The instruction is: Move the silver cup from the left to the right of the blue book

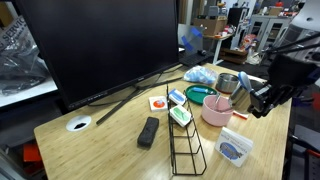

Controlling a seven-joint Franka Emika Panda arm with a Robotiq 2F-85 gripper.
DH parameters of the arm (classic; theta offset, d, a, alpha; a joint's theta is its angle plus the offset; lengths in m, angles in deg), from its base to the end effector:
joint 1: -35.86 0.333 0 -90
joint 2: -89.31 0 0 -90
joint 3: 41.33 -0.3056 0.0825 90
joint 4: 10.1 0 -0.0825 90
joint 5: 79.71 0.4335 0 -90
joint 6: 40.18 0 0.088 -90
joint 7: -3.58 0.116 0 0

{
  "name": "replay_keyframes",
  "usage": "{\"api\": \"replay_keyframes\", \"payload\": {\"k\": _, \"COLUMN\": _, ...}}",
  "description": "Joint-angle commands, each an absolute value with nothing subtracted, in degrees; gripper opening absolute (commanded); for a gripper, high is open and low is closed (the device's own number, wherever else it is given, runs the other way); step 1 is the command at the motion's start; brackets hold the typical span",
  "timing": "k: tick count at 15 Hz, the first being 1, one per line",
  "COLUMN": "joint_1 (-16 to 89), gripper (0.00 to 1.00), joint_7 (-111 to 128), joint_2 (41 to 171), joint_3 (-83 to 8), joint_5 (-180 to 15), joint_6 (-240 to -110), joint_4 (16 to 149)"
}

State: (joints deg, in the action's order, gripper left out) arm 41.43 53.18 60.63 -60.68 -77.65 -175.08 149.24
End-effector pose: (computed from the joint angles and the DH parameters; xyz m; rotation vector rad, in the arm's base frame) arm 0.3744 0.1520 0.3022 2.9673 -0.7424 0.1847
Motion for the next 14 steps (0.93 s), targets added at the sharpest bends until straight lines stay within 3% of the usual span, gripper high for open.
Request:
{"api": "replay_keyframes", "payload": {"k": 1, "joint_1": 39.18, "gripper": 0.04, "joint_7": 57.7, "joint_2": 62.59, "joint_3": -58.64, "joint_5": -76.42, "joint_6": -173.29, "joint_4": 149.39}}
{"api": "replay_keyframes", "payload": {"k": 8, "joint_1": 38.65, "gripper": 0.04, "joint_7": 60.79, "joint_2": 69.09, "joint_3": -53.79, "joint_5": -72.72, "joint_6": -173.81, "joint_4": 150.8}}
{"api": "replay_keyframes", "payload": {"k": 9, "joint_1": 38.69, "gripper": 0.16, "joint_7": 60.73, "joint_2": 70.27, "joint_3": -53.4, "joint_5": -72.53, "joint_6": -173.88, "joint_4": 150.67}}
{"api": "replay_keyframes", "payload": {"k": 12, "joint_1": 38.89, "gripper": 0.16, "joint_7": 60.73, "joint_2": 70.36, "joint_3": -53.44, "joint_5": -72.62, "joint_6": -173.89, "joint_4": 150.28}}
{"api": "replay_keyframes", "payload": {"k": 13, "joint_1": 38.9, "gripper": 0.04, "joint_7": 60.73, "joint_2": 70.24, "joint_3": -53.45, "joint_5": -72.62, "joint_6": -173.89, "joint_4": 150.28}}
{"api": "replay_keyframes", "payload": {"k": 14, "joint_1": 39.61, "gripper": 0.04, "joint_7": 59.2, "joint_2": 70.95, "joint_3": -52.96, "joint_5": -71.1, "joint_6": -174.82, "joint_4": 150.24}}
